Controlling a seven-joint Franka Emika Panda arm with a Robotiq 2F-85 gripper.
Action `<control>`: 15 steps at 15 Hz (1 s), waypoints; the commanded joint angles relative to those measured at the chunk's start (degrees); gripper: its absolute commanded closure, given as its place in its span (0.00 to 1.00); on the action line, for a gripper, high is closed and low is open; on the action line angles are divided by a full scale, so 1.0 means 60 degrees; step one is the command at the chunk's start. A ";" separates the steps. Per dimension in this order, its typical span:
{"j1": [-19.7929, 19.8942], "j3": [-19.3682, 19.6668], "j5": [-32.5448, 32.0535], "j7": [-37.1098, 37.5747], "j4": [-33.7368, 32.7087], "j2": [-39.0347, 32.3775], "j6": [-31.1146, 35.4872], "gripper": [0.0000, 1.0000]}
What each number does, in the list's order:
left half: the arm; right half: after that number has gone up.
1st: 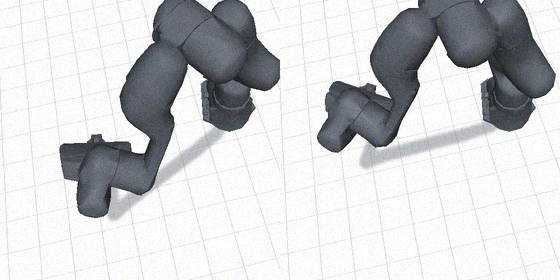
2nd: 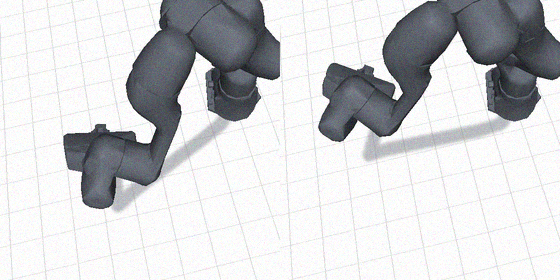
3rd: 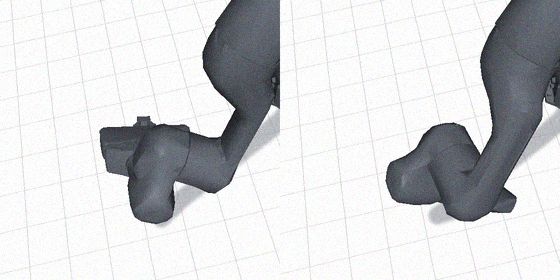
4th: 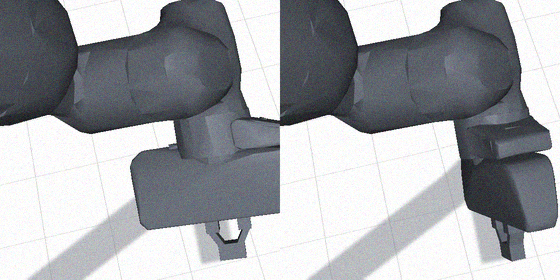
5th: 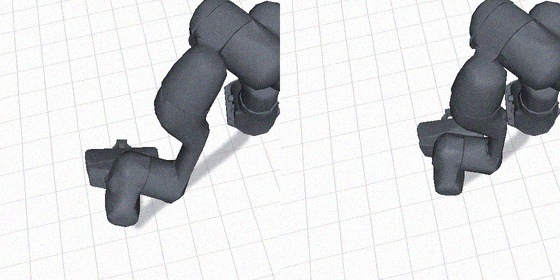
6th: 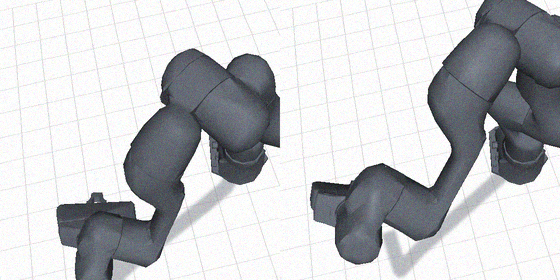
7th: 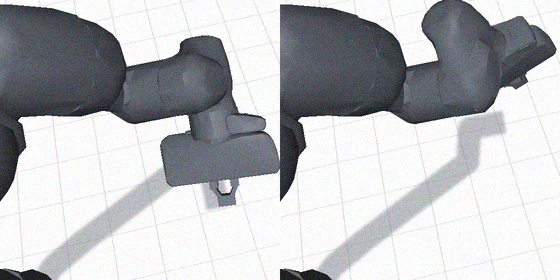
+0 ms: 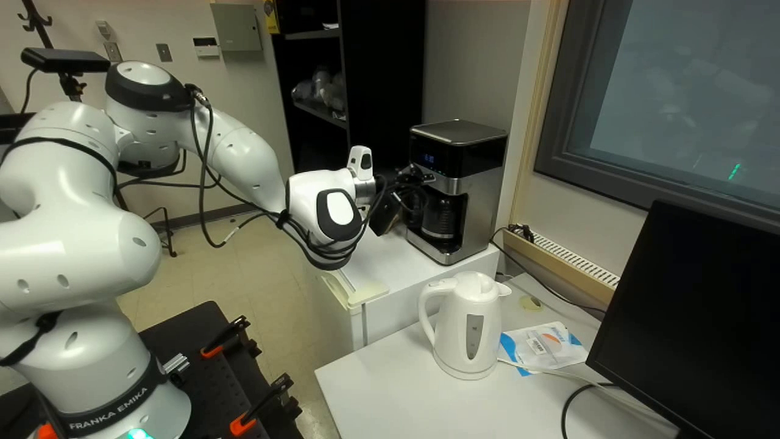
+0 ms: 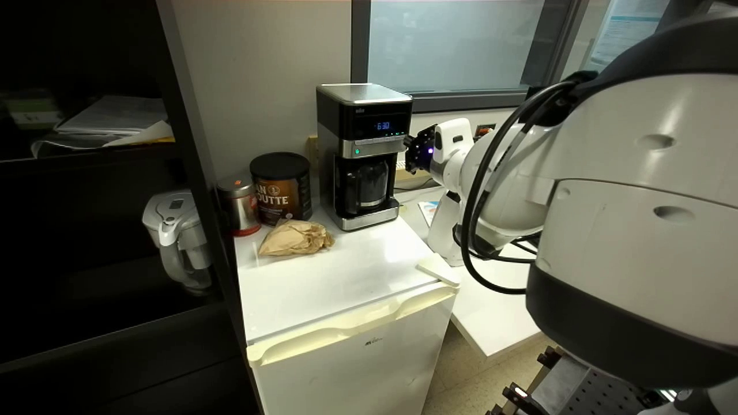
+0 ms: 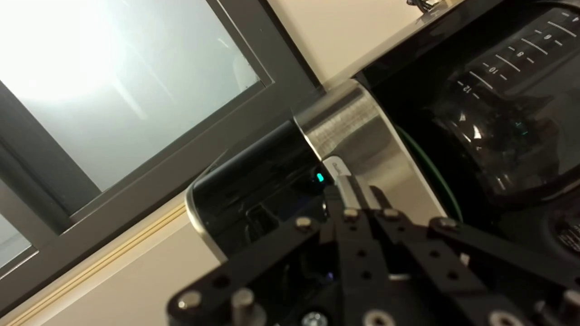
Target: Press a button on the coffeemaker.
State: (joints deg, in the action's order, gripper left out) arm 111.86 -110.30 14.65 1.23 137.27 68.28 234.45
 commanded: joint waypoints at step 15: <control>0.0619 -0.0015 0.0460 0.0624 -0.1325 0.1147 -0.0251 0.98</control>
State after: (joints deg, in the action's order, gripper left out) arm 114.75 -110.36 15.77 3.52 131.89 72.44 233.82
